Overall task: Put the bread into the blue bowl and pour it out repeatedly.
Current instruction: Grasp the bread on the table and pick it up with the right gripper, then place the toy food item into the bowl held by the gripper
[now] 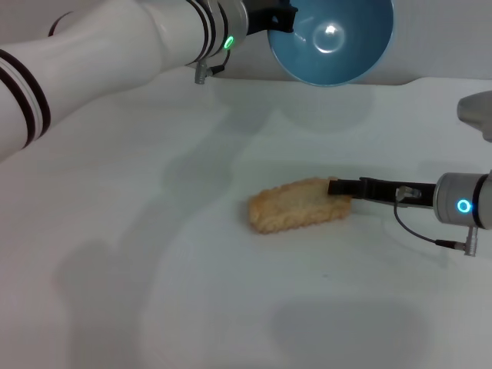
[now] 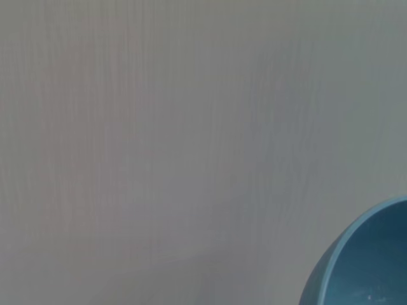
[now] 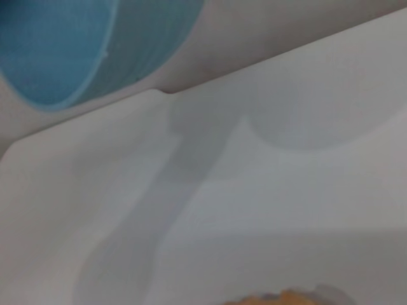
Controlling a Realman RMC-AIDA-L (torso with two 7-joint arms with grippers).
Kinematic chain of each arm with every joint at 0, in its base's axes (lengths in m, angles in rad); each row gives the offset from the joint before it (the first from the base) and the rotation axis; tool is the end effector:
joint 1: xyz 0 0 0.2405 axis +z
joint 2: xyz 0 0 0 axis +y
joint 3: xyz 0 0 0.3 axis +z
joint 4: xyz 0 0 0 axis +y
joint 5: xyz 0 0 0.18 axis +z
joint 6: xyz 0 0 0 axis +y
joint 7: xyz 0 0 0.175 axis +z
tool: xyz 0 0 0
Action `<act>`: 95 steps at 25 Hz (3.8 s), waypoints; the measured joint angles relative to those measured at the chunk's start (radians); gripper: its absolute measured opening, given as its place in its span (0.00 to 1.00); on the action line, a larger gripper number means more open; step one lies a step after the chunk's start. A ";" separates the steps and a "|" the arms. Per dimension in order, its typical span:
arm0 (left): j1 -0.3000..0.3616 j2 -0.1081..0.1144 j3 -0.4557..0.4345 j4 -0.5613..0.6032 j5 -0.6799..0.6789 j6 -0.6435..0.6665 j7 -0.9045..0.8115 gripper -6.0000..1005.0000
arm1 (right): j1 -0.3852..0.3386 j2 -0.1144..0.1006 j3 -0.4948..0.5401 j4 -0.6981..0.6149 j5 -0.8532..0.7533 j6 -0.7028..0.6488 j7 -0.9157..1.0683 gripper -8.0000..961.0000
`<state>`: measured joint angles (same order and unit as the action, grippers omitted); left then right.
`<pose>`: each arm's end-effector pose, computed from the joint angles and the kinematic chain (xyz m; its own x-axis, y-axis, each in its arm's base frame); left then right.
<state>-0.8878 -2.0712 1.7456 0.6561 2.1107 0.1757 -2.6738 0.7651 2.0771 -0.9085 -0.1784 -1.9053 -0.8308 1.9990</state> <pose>-0.1564 0.5009 -0.0955 0.7498 0.4075 0.5212 0.6616 -0.4552 -0.5959 0.2896 0.3944 -0.1291 0.2681 -0.8547 -0.4446 -0.9634 -0.2399 -0.1197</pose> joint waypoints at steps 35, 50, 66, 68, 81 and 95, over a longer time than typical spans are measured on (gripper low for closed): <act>0.014 -0.001 0.000 -0.005 -0.013 0.015 0.000 0.00 | -0.072 -0.001 -0.048 -0.276 0.004 -0.228 -0.155 0.15; 0.023 0.006 -0.001 -0.017 -0.013 0.096 0.004 0.00 | -0.166 -0.009 -0.233 -0.645 -0.003 -0.275 -0.013 0.06; -0.012 0.007 0.013 -0.043 -0.004 0.189 0.014 0.00 | -0.230 -0.008 -0.132 -0.981 0.000 -0.358 0.061 0.05; -0.014 0.007 0.015 -0.044 -0.004 0.198 0.014 0.00 | -0.234 -0.006 -0.122 -1.014 0.003 -0.364 0.061 0.05; -0.011 -0.001 0.026 0.003 -0.018 0.295 0.006 0.00 | -0.211 -0.010 -0.116 -0.909 -0.017 -0.361 0.058 0.05; -0.006 0.001 0.048 0.027 -0.029 0.316 0.004 0.00 | -0.213 -0.005 -0.117 -0.785 0.058 -0.265 -0.041 0.06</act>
<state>-0.8943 -2.0703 1.7941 0.6834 2.0816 0.4912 -2.6695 0.5517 2.0724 -1.0250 -0.9634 -1.8469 -1.0955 1.9575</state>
